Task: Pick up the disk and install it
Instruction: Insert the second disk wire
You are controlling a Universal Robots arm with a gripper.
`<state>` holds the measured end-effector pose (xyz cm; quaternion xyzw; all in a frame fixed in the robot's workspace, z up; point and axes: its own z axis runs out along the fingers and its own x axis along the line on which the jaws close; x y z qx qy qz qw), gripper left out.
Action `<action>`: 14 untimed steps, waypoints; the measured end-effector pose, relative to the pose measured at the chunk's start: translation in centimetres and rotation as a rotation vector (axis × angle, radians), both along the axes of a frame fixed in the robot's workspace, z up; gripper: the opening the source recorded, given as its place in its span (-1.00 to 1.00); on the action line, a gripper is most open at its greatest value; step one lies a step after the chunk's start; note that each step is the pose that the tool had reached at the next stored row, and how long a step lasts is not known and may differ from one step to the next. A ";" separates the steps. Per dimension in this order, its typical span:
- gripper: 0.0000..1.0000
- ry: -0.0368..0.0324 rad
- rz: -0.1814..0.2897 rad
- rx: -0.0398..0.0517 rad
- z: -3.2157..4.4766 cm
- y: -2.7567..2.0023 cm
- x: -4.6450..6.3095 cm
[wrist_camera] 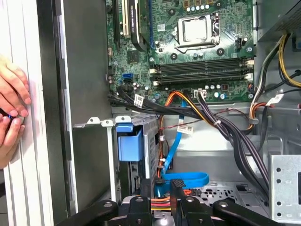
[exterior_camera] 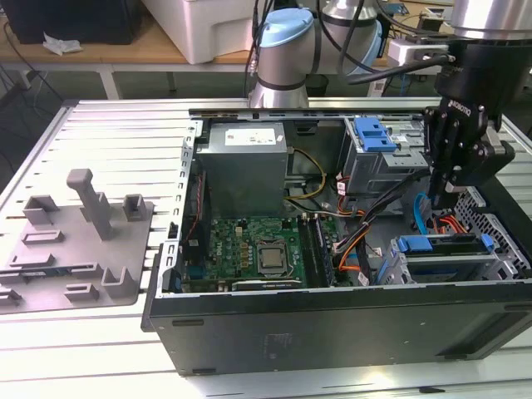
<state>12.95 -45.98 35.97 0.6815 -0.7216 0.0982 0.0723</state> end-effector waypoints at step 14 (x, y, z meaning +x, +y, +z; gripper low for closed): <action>-0.42 0.0000 -0.004 -0.0010 -0.10 0.00 -0.2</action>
